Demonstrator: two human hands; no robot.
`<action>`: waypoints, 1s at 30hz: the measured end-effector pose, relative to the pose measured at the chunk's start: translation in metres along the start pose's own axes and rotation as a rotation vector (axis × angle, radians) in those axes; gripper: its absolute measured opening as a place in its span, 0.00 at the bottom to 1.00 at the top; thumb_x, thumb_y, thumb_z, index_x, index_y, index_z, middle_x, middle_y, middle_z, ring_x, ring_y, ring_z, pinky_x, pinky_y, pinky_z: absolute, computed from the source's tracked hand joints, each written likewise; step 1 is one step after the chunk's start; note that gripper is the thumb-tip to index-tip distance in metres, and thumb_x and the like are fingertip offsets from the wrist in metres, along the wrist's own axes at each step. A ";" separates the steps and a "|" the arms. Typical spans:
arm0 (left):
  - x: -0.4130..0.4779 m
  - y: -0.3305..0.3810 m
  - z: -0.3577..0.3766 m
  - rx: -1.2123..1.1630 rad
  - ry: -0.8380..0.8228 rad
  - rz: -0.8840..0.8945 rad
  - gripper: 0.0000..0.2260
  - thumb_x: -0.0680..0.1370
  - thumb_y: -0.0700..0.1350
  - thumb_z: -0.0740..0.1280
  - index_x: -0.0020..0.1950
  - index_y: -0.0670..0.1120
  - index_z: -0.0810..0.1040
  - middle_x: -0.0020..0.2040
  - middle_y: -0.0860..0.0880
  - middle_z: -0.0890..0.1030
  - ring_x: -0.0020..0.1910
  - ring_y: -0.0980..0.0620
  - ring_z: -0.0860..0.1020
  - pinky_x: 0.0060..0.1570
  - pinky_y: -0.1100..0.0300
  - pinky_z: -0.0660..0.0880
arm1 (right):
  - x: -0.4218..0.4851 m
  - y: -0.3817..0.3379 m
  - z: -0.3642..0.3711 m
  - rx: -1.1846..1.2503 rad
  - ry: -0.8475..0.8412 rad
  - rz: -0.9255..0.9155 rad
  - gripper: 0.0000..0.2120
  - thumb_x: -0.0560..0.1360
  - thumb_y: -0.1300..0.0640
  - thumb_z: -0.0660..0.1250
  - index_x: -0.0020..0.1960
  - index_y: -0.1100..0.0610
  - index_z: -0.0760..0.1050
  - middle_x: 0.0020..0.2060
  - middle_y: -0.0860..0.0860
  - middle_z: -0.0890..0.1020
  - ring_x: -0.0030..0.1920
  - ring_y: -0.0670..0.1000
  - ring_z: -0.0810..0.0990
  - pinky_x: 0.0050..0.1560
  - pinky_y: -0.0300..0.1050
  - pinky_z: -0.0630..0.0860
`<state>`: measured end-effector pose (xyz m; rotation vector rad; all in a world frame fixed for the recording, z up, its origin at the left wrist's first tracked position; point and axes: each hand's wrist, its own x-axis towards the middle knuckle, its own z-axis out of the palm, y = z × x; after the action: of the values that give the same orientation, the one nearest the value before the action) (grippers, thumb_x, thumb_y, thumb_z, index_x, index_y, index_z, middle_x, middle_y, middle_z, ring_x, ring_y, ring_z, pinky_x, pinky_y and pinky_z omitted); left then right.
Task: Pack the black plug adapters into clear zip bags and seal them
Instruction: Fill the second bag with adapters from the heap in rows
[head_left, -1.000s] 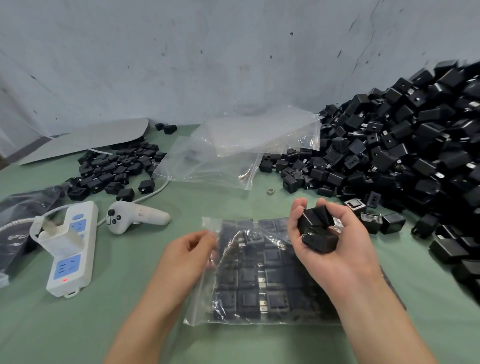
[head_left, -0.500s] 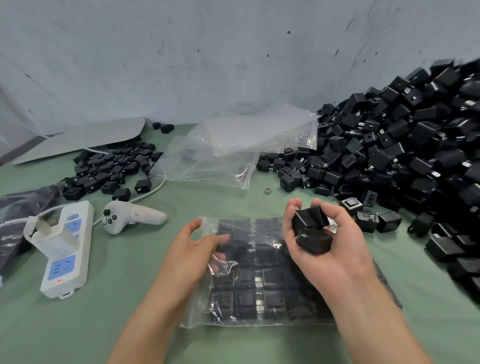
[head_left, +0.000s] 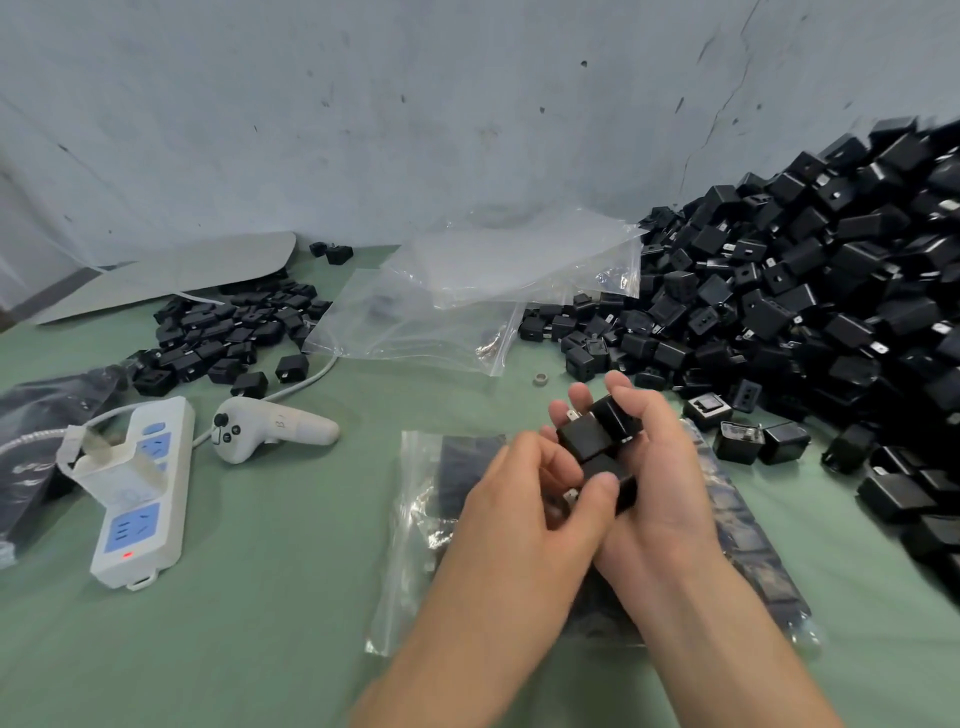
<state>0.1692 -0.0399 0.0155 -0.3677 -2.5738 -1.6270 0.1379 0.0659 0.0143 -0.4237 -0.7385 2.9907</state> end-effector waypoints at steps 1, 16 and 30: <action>-0.001 -0.002 -0.001 -0.018 -0.038 -0.013 0.09 0.74 0.57 0.70 0.47 0.61 0.70 0.40 0.62 0.77 0.33 0.61 0.74 0.36 0.70 0.70 | 0.000 0.000 -0.001 -0.022 -0.004 -0.006 0.06 0.77 0.54 0.66 0.54 0.48 0.78 0.46 0.49 0.84 0.43 0.51 0.84 0.40 0.48 0.80; 0.001 -0.027 -0.076 -0.146 0.276 -0.164 0.13 0.72 0.64 0.61 0.53 0.66 0.78 0.37 0.55 0.82 0.34 0.56 0.81 0.39 0.60 0.77 | 0.003 -0.005 0.001 0.085 -0.047 -0.010 0.09 0.77 0.59 0.65 0.56 0.55 0.76 0.45 0.56 0.81 0.42 0.56 0.83 0.44 0.49 0.82; 0.030 -0.088 -0.093 0.005 0.083 -0.501 0.20 0.84 0.56 0.56 0.44 0.43 0.76 0.24 0.52 0.75 0.20 0.55 0.69 0.19 0.68 0.64 | 0.003 -0.009 -0.008 0.158 -0.004 0.054 0.05 0.76 0.59 0.66 0.52 0.56 0.75 0.48 0.57 0.80 0.45 0.56 0.82 0.43 0.48 0.82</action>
<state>0.1128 -0.1550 -0.0159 0.3713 -2.7491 -1.7172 0.1369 0.0776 0.0111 -0.4372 -0.4942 3.0710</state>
